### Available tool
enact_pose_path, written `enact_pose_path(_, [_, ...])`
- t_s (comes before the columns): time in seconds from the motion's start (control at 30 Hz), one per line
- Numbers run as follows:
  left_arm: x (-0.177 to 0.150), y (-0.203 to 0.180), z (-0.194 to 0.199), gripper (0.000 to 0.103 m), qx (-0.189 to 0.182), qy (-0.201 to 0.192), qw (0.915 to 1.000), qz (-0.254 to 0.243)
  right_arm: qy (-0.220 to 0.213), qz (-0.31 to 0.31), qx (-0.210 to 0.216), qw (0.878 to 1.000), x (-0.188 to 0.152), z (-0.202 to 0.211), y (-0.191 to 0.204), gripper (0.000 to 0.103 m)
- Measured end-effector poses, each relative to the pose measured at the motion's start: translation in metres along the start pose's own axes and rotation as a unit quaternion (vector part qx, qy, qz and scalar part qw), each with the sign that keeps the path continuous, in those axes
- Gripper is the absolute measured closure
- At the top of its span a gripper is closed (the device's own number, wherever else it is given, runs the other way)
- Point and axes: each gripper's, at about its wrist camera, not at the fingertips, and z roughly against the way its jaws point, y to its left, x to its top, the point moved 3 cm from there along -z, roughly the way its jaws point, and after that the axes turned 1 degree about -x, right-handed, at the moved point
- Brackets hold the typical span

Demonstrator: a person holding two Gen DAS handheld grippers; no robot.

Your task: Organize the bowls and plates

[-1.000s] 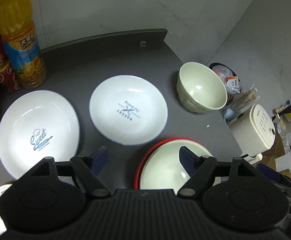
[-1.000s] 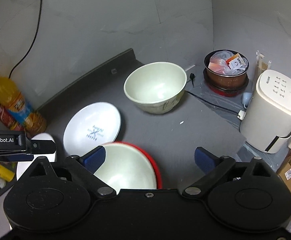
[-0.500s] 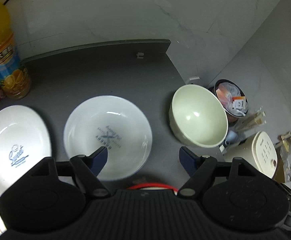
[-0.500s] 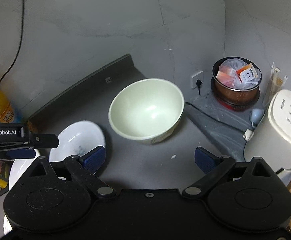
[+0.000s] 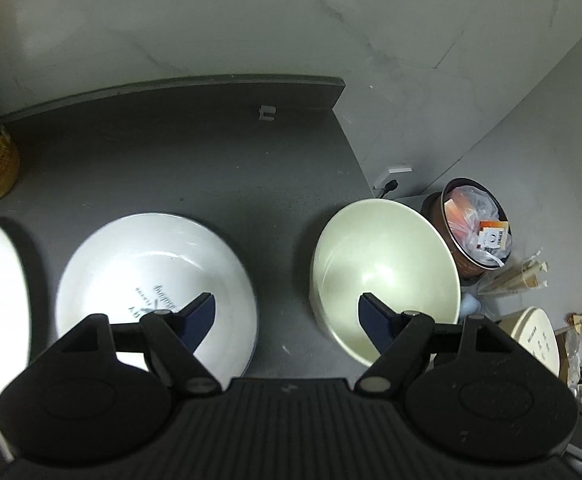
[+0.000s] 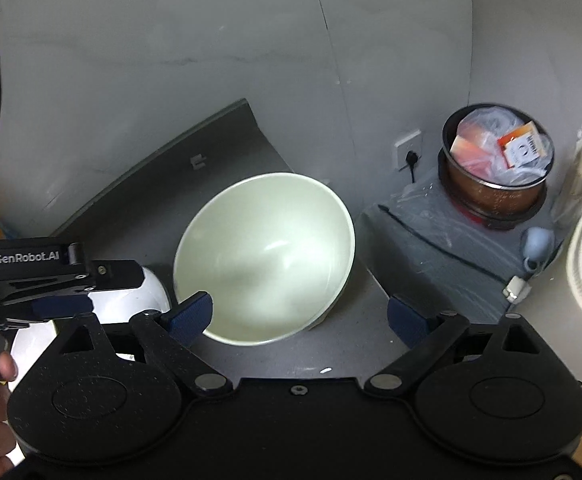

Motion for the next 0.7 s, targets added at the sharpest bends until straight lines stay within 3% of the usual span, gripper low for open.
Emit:
enact_pose_path(0.13, [0.005, -0.004, -0.018, 0.027, 0.005, 0.009, 0.9999, 0.009, 0.018, -0.004, 0.001, 1.0, 0.004, -0.017, -0.008, 0.029])
enact_pose_path(0.37, [0.009, -0.009, -0.049, 0.033, -0.001, 0.038, 0.9987, 0.034, 0.042, -0.031, 0.011, 0.999, 0.008, -0.04, -0.025, 0.04])
enact_pose_path(0.7, [0.007, -0.02, -0.085, 0.08, 0.01, 0.068, 0.9965, 0.048, 0.069, -0.056, 0.017, 0.996, 0.011, -0.065, -0.04, 0.054])
